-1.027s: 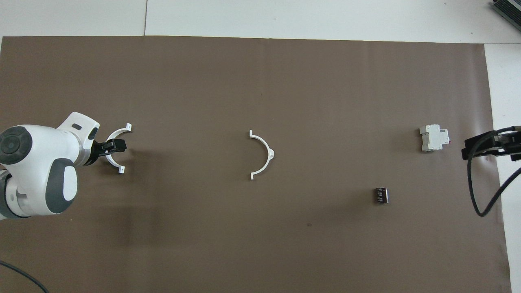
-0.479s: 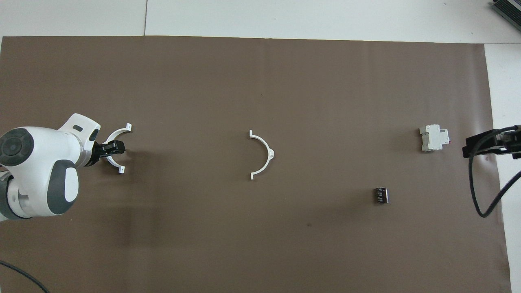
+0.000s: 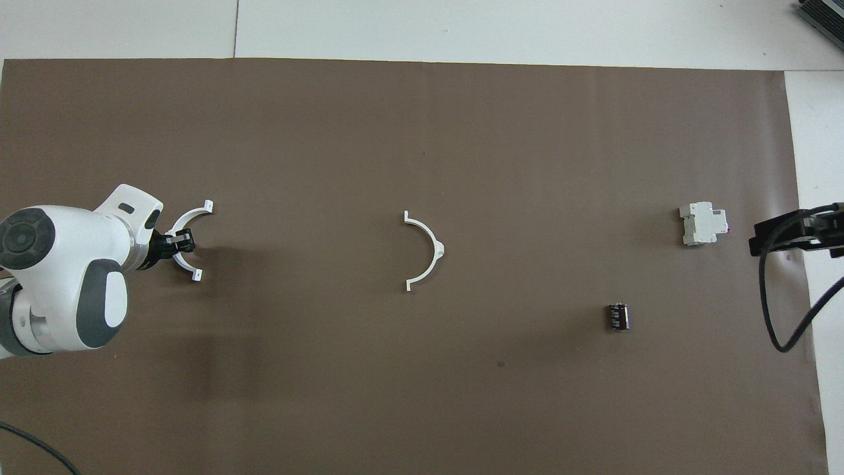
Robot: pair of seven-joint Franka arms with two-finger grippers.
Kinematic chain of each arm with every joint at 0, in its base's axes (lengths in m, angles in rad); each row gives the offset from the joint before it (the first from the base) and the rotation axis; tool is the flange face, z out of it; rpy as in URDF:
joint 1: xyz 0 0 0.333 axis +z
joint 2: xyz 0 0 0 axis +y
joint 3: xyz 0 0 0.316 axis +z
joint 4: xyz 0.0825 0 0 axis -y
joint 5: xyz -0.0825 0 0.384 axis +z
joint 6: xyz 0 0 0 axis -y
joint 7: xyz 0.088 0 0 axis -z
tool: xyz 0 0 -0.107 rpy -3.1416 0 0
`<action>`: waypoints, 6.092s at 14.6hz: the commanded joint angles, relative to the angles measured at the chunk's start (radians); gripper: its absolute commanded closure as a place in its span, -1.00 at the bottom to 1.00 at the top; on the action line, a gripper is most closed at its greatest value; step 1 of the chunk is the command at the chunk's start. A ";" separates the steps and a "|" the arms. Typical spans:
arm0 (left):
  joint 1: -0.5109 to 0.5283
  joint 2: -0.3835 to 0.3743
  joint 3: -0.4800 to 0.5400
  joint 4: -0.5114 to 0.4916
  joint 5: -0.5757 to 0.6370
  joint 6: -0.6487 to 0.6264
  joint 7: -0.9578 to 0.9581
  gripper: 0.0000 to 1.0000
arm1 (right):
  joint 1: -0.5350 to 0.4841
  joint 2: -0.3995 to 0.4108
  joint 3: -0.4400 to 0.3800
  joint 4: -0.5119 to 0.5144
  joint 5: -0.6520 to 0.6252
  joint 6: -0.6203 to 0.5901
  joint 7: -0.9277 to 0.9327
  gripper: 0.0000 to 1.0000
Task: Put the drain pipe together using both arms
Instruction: 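Carry the clamp half toward the centered half with the left gripper, then press the held half against the centered half to close the ring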
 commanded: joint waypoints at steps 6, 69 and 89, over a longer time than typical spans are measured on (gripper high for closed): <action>-0.010 -0.009 -0.001 0.011 -0.012 0.006 -0.030 1.00 | -0.014 -0.016 0.008 -0.014 0.015 -0.006 -0.018 -1.00; -0.669 0.173 0.005 0.248 0.175 -0.080 -1.106 1.00 | -0.014 -0.016 0.008 -0.014 0.015 -0.006 -0.018 -1.00; -0.678 0.196 0.004 0.277 0.201 -0.081 -1.106 1.00 | -0.014 -0.016 0.008 -0.014 0.015 -0.006 -0.018 -1.00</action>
